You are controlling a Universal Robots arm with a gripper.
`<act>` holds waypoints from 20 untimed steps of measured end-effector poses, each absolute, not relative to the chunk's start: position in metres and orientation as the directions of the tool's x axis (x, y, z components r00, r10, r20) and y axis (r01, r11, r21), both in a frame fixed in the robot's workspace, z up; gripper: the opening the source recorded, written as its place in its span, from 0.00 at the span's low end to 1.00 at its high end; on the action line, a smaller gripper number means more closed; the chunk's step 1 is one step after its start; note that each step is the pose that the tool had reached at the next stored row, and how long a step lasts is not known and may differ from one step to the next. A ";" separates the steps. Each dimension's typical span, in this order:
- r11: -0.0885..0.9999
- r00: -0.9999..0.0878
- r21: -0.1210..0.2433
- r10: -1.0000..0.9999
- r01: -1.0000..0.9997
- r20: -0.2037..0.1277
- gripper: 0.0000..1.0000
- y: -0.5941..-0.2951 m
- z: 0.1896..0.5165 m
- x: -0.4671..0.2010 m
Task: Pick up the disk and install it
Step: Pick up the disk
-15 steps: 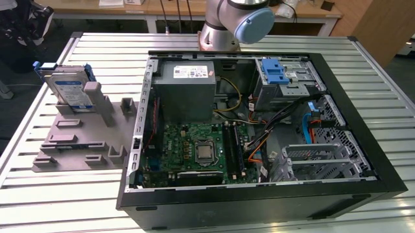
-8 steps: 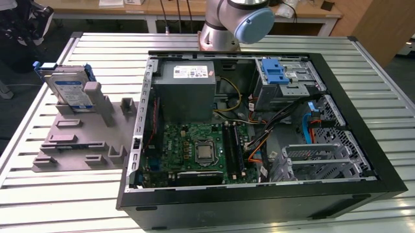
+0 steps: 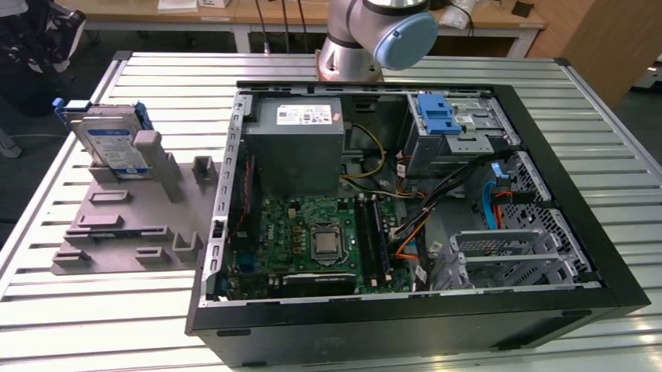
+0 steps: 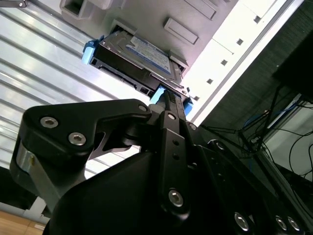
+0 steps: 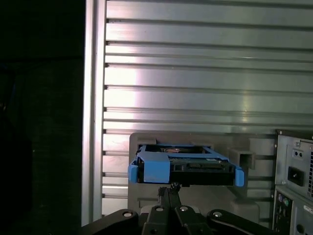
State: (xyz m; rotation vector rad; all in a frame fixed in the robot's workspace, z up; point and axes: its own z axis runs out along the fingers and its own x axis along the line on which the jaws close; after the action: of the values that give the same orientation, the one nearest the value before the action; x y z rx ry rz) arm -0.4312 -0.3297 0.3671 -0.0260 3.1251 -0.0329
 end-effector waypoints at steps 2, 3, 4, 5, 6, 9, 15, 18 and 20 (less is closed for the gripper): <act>1.000 -1.000 -0.021 -0.023 -0.023 -0.016 0.11 -0.330 0.367 -0.431; 0.999 -1.000 -0.021 -0.027 -0.027 -0.016 0.11 -0.330 0.367 -0.431; 0.999 -0.999 -0.021 -0.032 -0.032 -0.016 0.11 -0.330 0.367 -0.431; 0.999 -0.999 -0.021 -0.039 -0.038 -0.016 0.11 -0.330 0.367 -0.431; 0.999 -0.999 -0.021 -0.045 -0.045 -0.016 0.11 -0.330 0.367 -0.431; 0.998 -0.998 -0.021 -0.066 -0.066 -0.016 0.11 -0.330 0.367 -0.431; 0.995 -0.995 -0.021 -0.103 -0.102 -0.016 0.11 -0.330 0.367 -0.431; 0.993 -0.993 -0.021 -0.120 -0.120 -0.016 0.11 -0.330 0.367 -0.431; 0.991 -0.991 -0.021 -0.131 -0.130 -0.016 0.11 -0.330 0.367 -0.431</act>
State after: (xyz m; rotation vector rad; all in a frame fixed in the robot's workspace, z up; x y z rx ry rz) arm -0.4312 -0.3297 0.3671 -0.2044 3.1174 -0.0314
